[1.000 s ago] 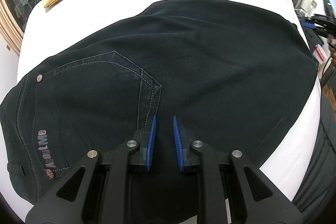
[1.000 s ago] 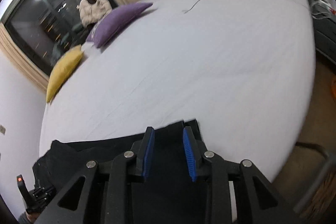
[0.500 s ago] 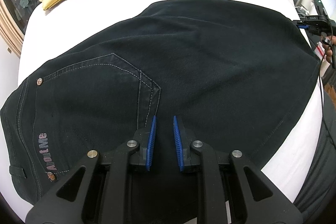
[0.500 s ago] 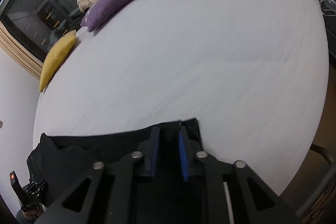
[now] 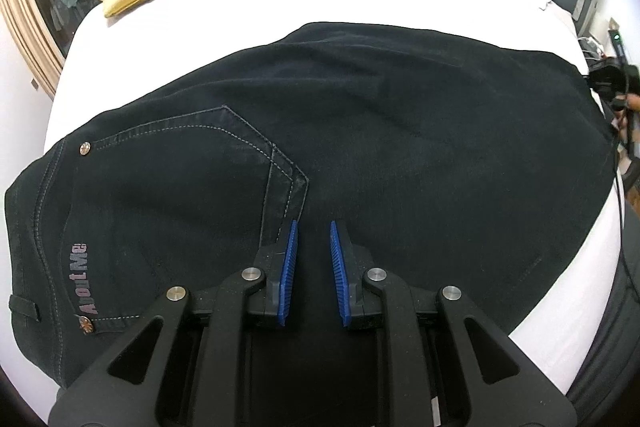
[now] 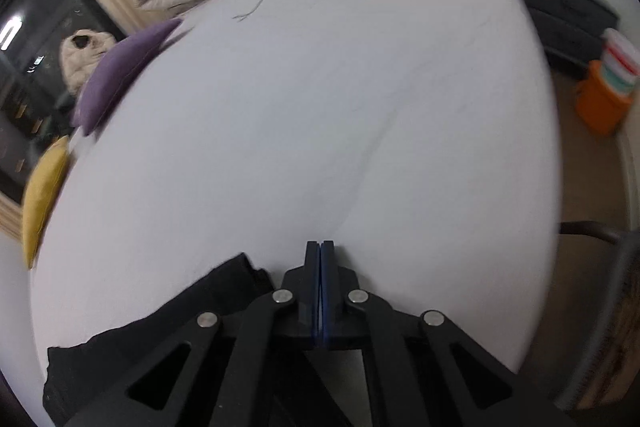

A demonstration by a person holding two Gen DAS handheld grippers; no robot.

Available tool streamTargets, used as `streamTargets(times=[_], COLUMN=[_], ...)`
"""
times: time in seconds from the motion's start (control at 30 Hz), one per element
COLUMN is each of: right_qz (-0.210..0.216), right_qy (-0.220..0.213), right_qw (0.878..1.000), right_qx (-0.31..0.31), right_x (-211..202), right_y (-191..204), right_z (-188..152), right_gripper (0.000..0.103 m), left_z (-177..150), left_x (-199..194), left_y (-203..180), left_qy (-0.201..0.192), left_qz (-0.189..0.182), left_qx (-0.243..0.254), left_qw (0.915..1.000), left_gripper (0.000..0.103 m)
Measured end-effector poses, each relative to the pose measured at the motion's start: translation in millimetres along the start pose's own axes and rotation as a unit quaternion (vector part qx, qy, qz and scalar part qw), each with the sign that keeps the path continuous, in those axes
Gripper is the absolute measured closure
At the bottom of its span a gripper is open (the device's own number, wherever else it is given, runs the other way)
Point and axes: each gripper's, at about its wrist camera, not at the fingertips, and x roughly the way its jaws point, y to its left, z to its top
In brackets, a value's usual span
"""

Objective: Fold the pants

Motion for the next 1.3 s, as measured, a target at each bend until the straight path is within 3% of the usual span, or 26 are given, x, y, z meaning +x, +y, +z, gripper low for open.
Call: streamTargets(times=[0.07,0.1,0.2,0.23,0.33,0.37,0.43,0.47,0.53,0.6,0.63,0.7,0.73,0.77,0.83,0.87,0.9,1.07,1.23,1.3], right_qz=[-0.032,-0.024,0.088,0.143,0.234,0.237,0.180,0.146,0.146,0.077,0.072,-0.033,-0.030,0.009,0.078,0.096,0.106,0.105,0.126,0.130], right_qy=[-0.025,-0.034,-0.040,-0.031,0.017,0.038,0.094,0.105,0.098,0.092,0.097,0.101,0.088,0.077,0.055,0.053,0.055,0.081,0.086,0.092], right_qw=[0.999,0.999,0.995,0.988,0.969,0.967,0.975,0.981,0.984,0.993,0.993,0.994,0.995,0.997,0.995,0.994,0.993,0.982,0.969,0.967], right_qx=[-0.012,-0.015,-0.035,-0.048,-0.082,-0.090,-0.086,-0.071,-0.010,-0.008,-0.004,-0.013,-0.021,-0.019,-0.019,-0.017,0.001,0.135,0.194,0.198], right_x=[-28,-40,-83,-93,-96,-90,-63,-53,-56,-68,-74,-85,-93,-102,-114,-115,-114,-101,-96,-87], right_y=[-1,0,8,14,26,26,12,-3,-41,-57,-62,-62,-58,-53,-36,-30,-32,-72,-103,-87], right_z=[-1,-3,-22,-34,-74,-85,-105,-110,-109,-108,-107,-105,-102,-100,-94,-91,-89,-101,-122,-117], right_gripper=[0.093,0.093,0.093,0.093,0.092,0.092,0.091,0.103,0.103,0.103,0.103,0.095,0.095,0.095,0.082,0.066,0.057,0.057,0.057,0.057], left_z=[1,1,2,2,3,2,2,2,2,1,0,1,1,2,4,4,5,4,6,7], left_x=[0,-1,-1,0,0,0,-1,-2,-4,-4,-5,-4,-4,-5,-5,-5,-5,-4,-2,-1], left_y=[1,0,-1,-2,-5,-5,-6,-6,-1,3,4,6,6,6,7,8,8,12,10,11], left_qy=[0.001,0.000,-0.001,-0.002,-0.004,-0.003,-0.002,-0.002,-0.001,-0.002,-0.003,-0.005,-0.004,-0.003,-0.001,0.001,0.001,0.001,0.002,0.002], left_qz=[-0.002,-0.001,0.001,0.002,0.008,0.009,0.007,0.005,-0.005,-0.013,-0.014,-0.012,-0.012,-0.013,-0.014,-0.016,-0.018,-0.022,-0.018,-0.016], left_qx=[-0.005,-0.005,-0.008,-0.010,-0.010,-0.010,-0.010,-0.011,-0.017,-0.023,-0.025,-0.025,-0.026,-0.026,-0.022,-0.021,-0.023,-0.032,-0.028,-0.027], left_qw=[1.0000,1.0000,1.0000,0.9999,0.9999,0.9999,0.9999,0.9999,0.9999,0.9996,0.9996,0.9996,0.9996,0.9996,0.9997,0.9996,0.9996,0.9992,0.9994,0.9995], left_gripper=[0.086,0.086,0.086,0.086,0.086,0.086,0.086,0.086,0.086,0.086,0.086,0.086,0.086,0.085,0.085,0.085,0.085,0.085,0.085,0.085])
